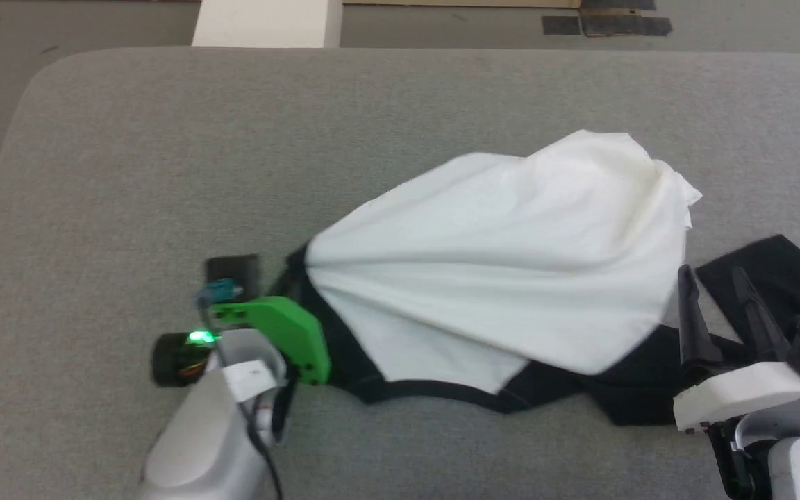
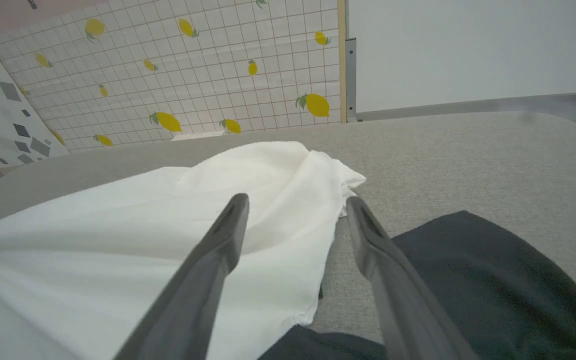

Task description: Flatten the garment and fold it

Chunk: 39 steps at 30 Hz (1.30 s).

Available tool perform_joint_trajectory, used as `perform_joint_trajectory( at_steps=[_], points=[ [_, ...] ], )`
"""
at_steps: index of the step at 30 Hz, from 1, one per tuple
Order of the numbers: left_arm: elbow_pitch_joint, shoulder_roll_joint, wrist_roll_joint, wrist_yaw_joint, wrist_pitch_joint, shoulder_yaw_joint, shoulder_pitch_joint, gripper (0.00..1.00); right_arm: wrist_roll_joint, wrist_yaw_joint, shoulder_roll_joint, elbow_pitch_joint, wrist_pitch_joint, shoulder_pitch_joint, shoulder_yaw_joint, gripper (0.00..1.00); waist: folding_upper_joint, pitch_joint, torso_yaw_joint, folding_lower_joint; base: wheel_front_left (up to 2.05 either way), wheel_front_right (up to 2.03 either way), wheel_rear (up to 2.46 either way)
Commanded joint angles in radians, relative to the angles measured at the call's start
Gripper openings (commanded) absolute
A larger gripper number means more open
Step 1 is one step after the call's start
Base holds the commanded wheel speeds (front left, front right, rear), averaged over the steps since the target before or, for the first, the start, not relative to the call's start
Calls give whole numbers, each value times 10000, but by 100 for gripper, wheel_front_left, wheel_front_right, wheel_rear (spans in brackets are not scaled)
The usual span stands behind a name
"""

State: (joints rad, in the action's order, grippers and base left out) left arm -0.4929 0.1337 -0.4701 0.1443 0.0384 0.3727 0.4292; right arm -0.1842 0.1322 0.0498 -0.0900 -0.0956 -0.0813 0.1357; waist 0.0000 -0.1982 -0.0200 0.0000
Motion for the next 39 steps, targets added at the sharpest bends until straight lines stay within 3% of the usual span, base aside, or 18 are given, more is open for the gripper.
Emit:
perform_joint_trajectory(
  at_steps=[1, 2, 4, 9, 10, 11, 12, 18, 22, 26, 29, 37, 38, 39],
  points=[
    [96, 274, -88, 216, -164, -244, -259, 0, 55, -15, 4, 43, 60, -43, -42, 100, 0, 107, 314, 0, 0, 0, 0],
    [352, 682, -289, 660, -382, -855, -674, 0, 120, -15, 4, 44, 177, -10, -126, 100, 0, 199, 577, 0, 0, 0, 0],
    [491, 929, -371, 959, -447, -1185, -992, 0, 153, -15, 4, 36, 284, 6, -124, 100, 0, 249, 720, 0, 0, 0, 0],
    [708, 1247, -667, 1305, -417, -1678, -1805, 0, 201, -15, 4, -54, 776, 88, -197, 100, 0, 348, 987, 0, 0, 0, 0],
    [765, 1240, -756, 1264, -414, -1709, -1957, 19, 223, -15, 4, -86, 934, 114, -242, 100, 0, 363, 1040, 0, 0, 0, 0],
    [821, 1210, -844, 1212, -457, -1744, -2066, 63, 247, -15, 4, -100, 1046, 127, -301, 100, 0, 375, 1073, 0, 0, 0, 0],
    [892, 1155, -952, 1124, -535, -1773, -2199, 100, 266, -15, 4, -102, 1159, 133, -381, 100, 0, 387, 1130, 0, 0, 0, 0],
    [1329, 771, -1305, 645, -1995, -2067, -2711, 100, 349, -15, 4, -122, 1489, -76, -886, 100, 0, 402, 1502, 0, 0, 0, 0],
    [1802, 607, -744, 605, -2905, -2203, -2786, 100, 375, -15, 4, -464, 1674, -595, -1038, 100, 0, 295, 1855, 0, 0, 0, 0],
    [2879, 239, 261, 470, -2994, -2667, -2739, 100, 213, -15, 4, -1339, 2307, -1488, -961, 100, 0, 42, 2211, 0, 0, 0, 0],
    [3737, -305, 1173, 68, -2998, -3051, -2732, 100, 216, -15, 4, -2468, 3302, -2659, -820, 100, 0, -380, 2558, 0, 0, 0, 0],
    [3763, -792, 1720, -619, -3000, -3273, -2430, 100, 736, -15, 4, -4251, 5128, -4481, -299, 100, 0, -988, 3128, 0, 0, 0, 0],
    [3725, -808, 1738, -651, -3001, -3287, -2396, 100, 756, -15, 4, -4374, 5278, -4611, -312, 97, 0, -1019, 3164, 0, 0, 0, 0],
    [3696, -817, 1747, -666, -3001, -3295, -2379, 100, 798, -15, 4, -4443, 5378, -4696, -352, 42, 0, -1035, 3183, 0, 0, 0, 0]
  ],
)
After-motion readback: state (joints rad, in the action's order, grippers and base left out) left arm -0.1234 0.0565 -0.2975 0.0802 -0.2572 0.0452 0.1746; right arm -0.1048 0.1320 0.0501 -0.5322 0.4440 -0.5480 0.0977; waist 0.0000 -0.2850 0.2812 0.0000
